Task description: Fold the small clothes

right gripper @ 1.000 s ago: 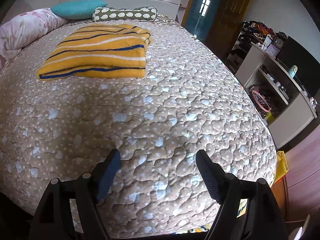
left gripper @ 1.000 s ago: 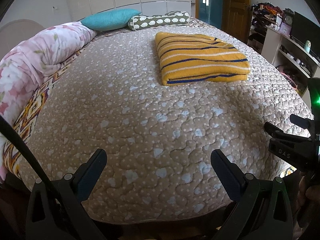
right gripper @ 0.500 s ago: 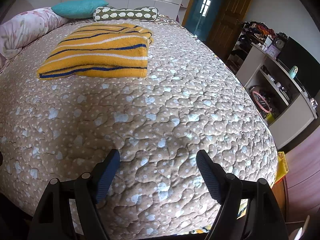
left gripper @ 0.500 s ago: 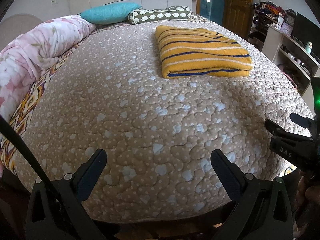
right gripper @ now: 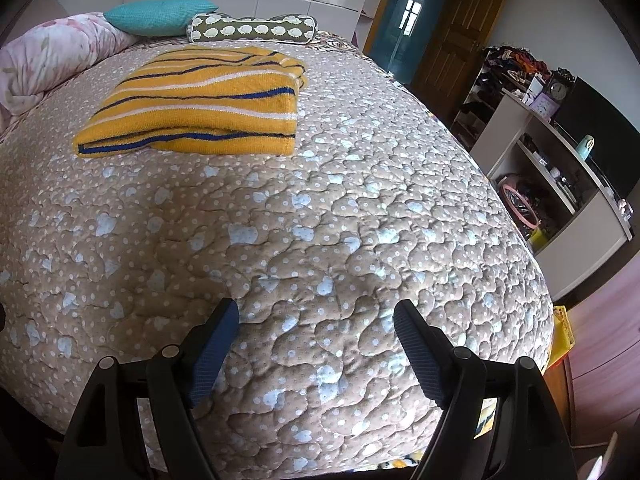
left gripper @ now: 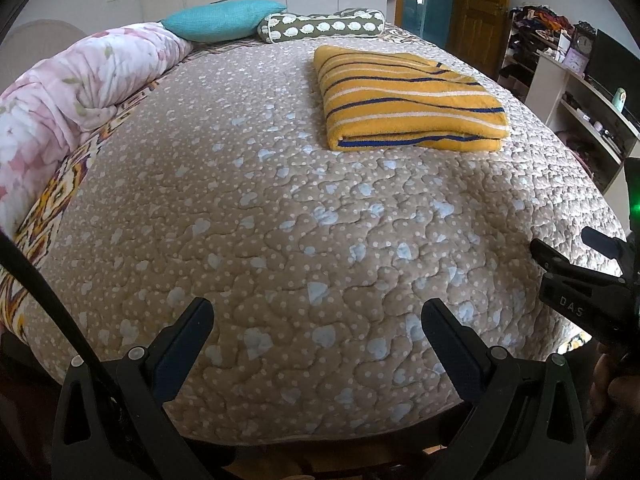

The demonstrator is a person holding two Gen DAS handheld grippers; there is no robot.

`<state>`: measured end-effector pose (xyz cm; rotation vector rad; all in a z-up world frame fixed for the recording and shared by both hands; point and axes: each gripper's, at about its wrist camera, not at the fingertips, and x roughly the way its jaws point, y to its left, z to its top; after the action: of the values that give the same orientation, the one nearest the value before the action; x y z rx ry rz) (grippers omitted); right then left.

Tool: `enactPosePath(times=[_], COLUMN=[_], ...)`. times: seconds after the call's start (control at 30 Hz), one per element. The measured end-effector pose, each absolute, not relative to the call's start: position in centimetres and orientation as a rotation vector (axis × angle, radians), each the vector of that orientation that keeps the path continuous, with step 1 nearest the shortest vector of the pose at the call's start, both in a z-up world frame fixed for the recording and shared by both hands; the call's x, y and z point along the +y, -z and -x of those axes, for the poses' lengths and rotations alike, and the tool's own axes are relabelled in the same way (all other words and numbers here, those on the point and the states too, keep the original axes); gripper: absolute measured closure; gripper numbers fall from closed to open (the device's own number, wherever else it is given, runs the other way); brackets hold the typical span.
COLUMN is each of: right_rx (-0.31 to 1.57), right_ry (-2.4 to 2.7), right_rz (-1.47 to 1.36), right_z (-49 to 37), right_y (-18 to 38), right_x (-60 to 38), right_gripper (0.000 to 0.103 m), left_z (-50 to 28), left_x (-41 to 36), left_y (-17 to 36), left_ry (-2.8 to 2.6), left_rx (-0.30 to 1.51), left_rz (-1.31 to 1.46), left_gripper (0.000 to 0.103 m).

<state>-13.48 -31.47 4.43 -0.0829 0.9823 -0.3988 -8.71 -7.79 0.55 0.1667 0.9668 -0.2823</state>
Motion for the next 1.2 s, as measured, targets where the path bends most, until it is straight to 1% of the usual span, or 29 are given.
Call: enactPosePath(times=[1.2], right_rx=[0.921], right_ry=[0.359], right_rz=[0.071], right_z=[13.3], right_y=[-4.6], right_x=[-30.3], right_gripper=[0.019], left_z=[8.0], left_x=[-6.8], left_y=[0.6], left_ry=[0.258], left_rx=[1.011], left_rz=[-0.139], left_gripper=[0.000])
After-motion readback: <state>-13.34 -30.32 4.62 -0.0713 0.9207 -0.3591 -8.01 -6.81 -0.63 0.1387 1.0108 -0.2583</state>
